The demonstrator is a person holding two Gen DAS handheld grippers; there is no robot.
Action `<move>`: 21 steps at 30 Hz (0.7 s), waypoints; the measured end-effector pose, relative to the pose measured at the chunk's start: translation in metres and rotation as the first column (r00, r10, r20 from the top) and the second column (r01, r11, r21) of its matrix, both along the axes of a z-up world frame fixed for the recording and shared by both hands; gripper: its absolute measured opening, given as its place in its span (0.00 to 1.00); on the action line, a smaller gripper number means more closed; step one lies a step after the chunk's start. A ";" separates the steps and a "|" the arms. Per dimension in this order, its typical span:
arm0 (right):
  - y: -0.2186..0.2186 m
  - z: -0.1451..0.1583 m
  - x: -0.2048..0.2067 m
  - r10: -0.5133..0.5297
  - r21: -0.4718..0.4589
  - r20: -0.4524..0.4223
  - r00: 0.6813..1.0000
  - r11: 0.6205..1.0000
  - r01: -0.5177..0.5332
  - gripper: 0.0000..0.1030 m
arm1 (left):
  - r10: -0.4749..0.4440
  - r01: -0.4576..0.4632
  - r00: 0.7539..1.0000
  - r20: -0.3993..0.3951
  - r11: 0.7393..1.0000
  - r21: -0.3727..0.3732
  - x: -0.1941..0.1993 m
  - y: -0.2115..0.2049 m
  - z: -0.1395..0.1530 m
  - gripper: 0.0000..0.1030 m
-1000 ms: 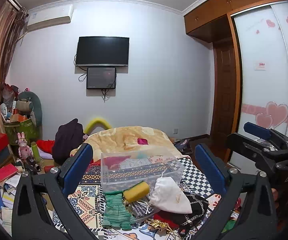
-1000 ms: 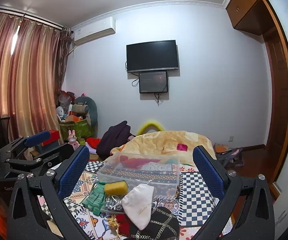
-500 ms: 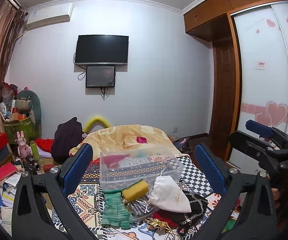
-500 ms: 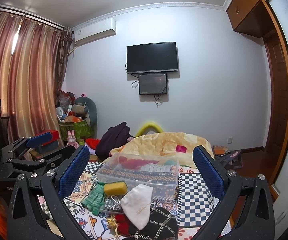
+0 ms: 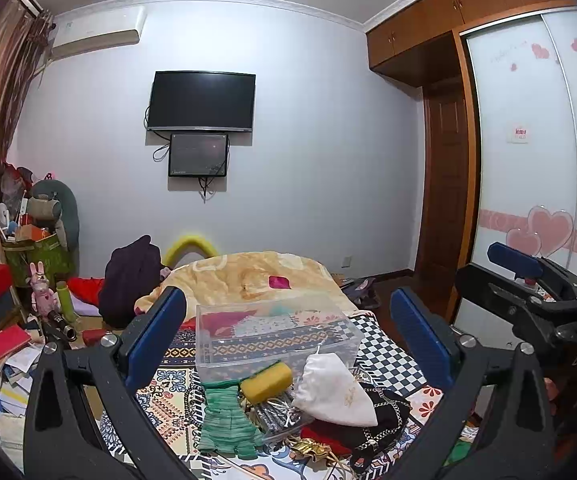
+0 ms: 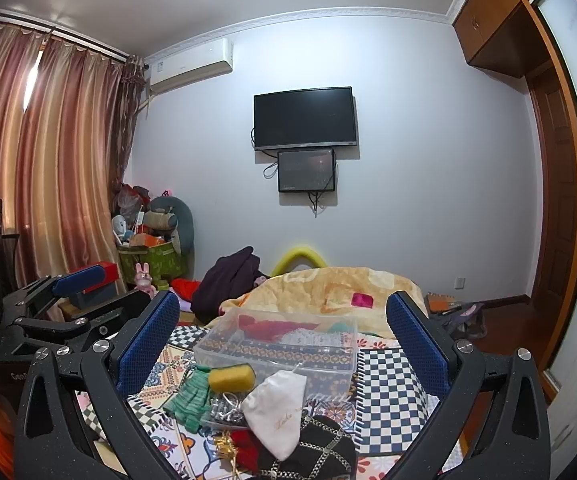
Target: Organize soft objects
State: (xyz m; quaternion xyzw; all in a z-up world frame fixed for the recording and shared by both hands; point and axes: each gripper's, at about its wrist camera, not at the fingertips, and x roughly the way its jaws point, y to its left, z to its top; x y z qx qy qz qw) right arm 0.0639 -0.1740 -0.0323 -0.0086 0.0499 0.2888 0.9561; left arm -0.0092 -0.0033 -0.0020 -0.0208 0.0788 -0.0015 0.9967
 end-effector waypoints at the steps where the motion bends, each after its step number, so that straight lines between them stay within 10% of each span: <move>1: 0.000 0.000 0.000 -0.001 0.000 0.000 1.000 1.000 0.001 1.00 | -0.001 0.001 1.000 -0.001 1.000 0.000 0.000 0.000 0.000 1.00; 21: 0.000 -0.002 0.003 -0.013 0.005 -0.004 1.000 1.000 0.013 1.00 | -0.018 0.018 1.000 0.004 1.000 -0.002 0.000 0.002 -0.001 1.00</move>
